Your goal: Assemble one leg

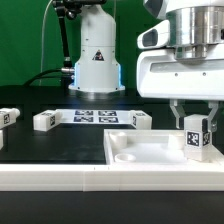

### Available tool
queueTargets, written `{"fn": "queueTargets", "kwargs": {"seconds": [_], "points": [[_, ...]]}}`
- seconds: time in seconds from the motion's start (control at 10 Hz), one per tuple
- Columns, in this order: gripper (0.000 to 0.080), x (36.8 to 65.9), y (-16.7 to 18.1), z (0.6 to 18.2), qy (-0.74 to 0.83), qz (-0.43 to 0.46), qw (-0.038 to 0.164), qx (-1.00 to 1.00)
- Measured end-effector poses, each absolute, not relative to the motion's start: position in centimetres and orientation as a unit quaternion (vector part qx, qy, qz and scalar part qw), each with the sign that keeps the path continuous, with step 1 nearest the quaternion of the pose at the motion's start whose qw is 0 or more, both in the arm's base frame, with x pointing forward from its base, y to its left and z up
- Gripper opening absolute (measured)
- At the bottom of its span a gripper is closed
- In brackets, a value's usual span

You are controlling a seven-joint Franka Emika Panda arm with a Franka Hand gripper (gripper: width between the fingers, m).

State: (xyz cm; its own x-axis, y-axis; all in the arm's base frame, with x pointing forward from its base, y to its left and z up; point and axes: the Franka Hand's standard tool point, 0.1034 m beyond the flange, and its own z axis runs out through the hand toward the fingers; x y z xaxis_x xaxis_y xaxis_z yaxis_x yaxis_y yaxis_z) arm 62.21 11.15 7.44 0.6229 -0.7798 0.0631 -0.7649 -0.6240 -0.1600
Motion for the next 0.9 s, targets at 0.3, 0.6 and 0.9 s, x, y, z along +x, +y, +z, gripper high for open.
{"fn": "queueTargets", "kwargs": {"seconds": [0.3,0.6,0.9], "points": [[0.0291,61.80,11.58,7.51,0.602,-0.047,0.062,-0.795],[0.0291,61.70,11.79,7.56,0.674,-0.033,0.069,-0.735],[0.0299,61.71,11.71,7.54,0.712,-0.024,0.077,-0.698]]}}
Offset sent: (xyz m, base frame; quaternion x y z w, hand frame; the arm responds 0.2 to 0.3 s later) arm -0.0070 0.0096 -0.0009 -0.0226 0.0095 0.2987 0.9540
